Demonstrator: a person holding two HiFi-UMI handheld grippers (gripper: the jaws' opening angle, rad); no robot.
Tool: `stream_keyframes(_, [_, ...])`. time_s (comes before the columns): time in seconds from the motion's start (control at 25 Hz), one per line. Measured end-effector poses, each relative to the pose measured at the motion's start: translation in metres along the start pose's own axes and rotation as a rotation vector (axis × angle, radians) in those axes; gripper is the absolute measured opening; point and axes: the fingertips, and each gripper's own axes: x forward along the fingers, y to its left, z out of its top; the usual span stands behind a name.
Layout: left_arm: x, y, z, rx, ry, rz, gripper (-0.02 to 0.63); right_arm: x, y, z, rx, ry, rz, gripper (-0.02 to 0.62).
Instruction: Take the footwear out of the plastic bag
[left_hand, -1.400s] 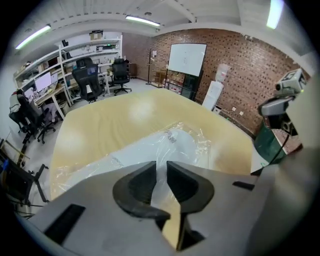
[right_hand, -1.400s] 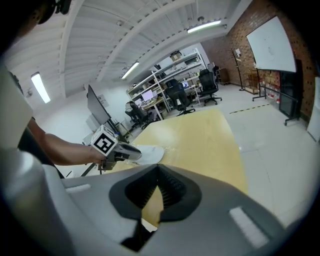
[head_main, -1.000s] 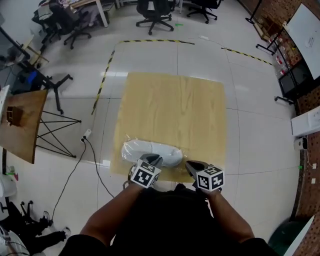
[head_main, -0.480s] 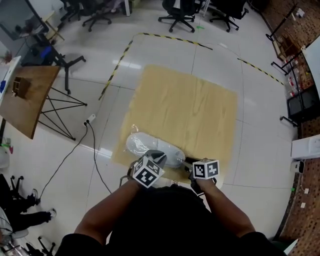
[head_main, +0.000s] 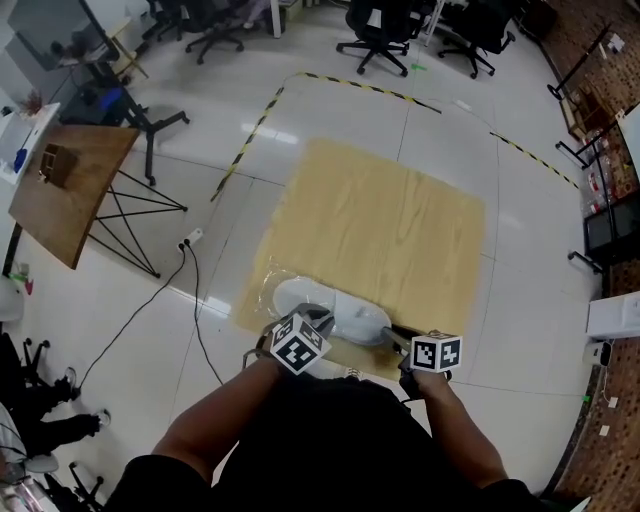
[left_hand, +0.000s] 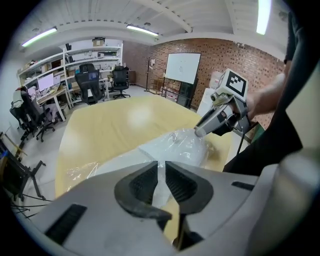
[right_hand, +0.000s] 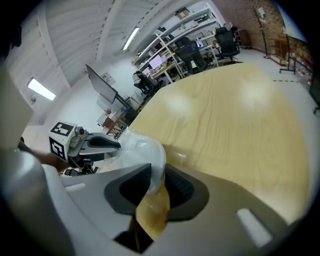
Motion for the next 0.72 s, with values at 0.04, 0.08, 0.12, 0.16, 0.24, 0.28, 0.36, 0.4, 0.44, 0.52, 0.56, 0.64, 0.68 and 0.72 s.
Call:
stream_keyframes(0.04, [0.0, 0.002, 0.0, -0.002, 0.0, 0.0, 0.055, -0.006, -0.005, 0.0, 0.013, -0.014, -0.006, 0.087])
stream_keyframes(0.08, [0.001, 0.003, 0.0, 0.0, 0.0, -0.002, 0.057, -0.011, -0.01, -0.001, 0.024, -0.025, -0.012, 0.086])
stream_keyframes(0.12, [0.002, 0.004, 0.0, 0.006, 0.001, -0.004, 0.057, -0.015, -0.015, -0.001, 0.034, -0.034, -0.02, 0.086])
stream_keyframes(0.16, [0.003, 0.005, 0.0, 0.014, 0.003, -0.006, 0.057, -0.019, -0.02, -0.003, 0.043, -0.04, -0.032, 0.085])
stream_keyframes(0.24, [0.004, 0.007, 0.001, 0.035, 0.007, -0.008, 0.06, -0.026, -0.029, -0.006, 0.058, -0.051, -0.061, 0.085])
stream_keyframes(0.28, [0.005, 0.008, 0.002, 0.046, 0.009, -0.006, 0.061, -0.03, -0.034, -0.007, 0.066, -0.057, -0.075, 0.086])
stream_keyframes(0.36, [0.008, 0.009, 0.003, 0.059, 0.018, -0.002, 0.061, -0.039, -0.043, -0.01, 0.08, -0.071, -0.103, 0.085])
stream_keyframes(0.4, [0.009, 0.01, 0.003, 0.059, 0.022, 0.002, 0.061, -0.045, -0.049, -0.011, 0.087, -0.078, -0.117, 0.084])
stream_keyframes(0.44, [0.01, 0.013, 0.003, 0.054, 0.025, 0.007, 0.061, -0.05, -0.054, -0.012, 0.093, -0.085, -0.13, 0.084])
stream_keyframes(0.52, [0.009, 0.018, 0.003, 0.044, 0.027, 0.013, 0.066, -0.059, -0.062, -0.013, 0.102, -0.099, -0.152, 0.084])
stream_keyframes(0.56, [0.008, 0.021, 0.003, 0.04, 0.026, 0.015, 0.07, -0.062, -0.065, -0.014, 0.104, -0.104, -0.164, 0.084])
stream_keyframes(0.64, [0.007, 0.027, 0.002, 0.037, 0.026, 0.018, 0.078, -0.068, -0.071, -0.015, 0.107, -0.115, -0.182, 0.081])
stream_keyframes(0.68, [0.006, 0.029, 0.001, 0.037, 0.029, 0.022, 0.083, -0.071, -0.073, -0.015, 0.109, -0.121, -0.192, 0.079])
stream_keyframes(0.72, [0.006, 0.032, 0.0, 0.038, 0.034, 0.028, 0.084, -0.075, -0.077, -0.015, 0.108, -0.127, -0.211, 0.065])
